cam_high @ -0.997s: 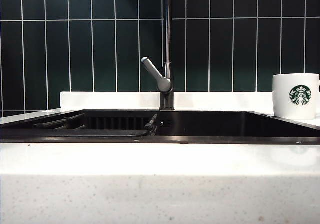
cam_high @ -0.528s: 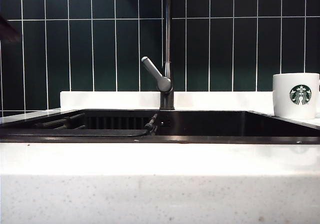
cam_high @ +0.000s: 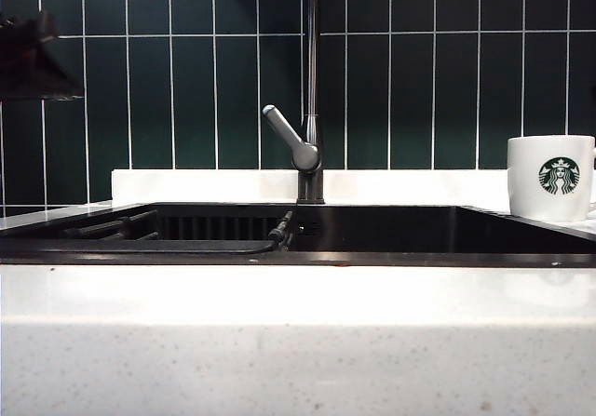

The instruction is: Pick up the mug next to the sink, go to the faucet to get some water, pour the water into the sink, and finally put the mug back to its place.

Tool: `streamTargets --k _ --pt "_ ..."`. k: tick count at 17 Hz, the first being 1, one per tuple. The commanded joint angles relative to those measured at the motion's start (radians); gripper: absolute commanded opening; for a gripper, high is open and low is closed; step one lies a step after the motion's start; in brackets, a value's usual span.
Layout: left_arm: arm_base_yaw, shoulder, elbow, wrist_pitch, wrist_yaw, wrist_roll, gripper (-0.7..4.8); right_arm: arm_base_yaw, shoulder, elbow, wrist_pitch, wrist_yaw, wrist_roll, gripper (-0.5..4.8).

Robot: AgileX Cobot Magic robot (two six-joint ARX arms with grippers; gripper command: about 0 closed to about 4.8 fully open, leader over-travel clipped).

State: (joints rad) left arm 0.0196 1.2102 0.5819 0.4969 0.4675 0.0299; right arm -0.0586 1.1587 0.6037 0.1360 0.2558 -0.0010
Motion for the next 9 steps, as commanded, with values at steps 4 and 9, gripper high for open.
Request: streamTargets --k 4,9 --pt "-0.006 0.061 0.024 0.044 -0.004 0.024 0.59 0.002 0.147 0.003 0.162 0.011 -0.002 2.14" --pt "-0.006 0.075 0.049 0.043 -0.013 0.027 0.59 0.002 0.246 0.004 0.290 0.012 -0.002 2.12"
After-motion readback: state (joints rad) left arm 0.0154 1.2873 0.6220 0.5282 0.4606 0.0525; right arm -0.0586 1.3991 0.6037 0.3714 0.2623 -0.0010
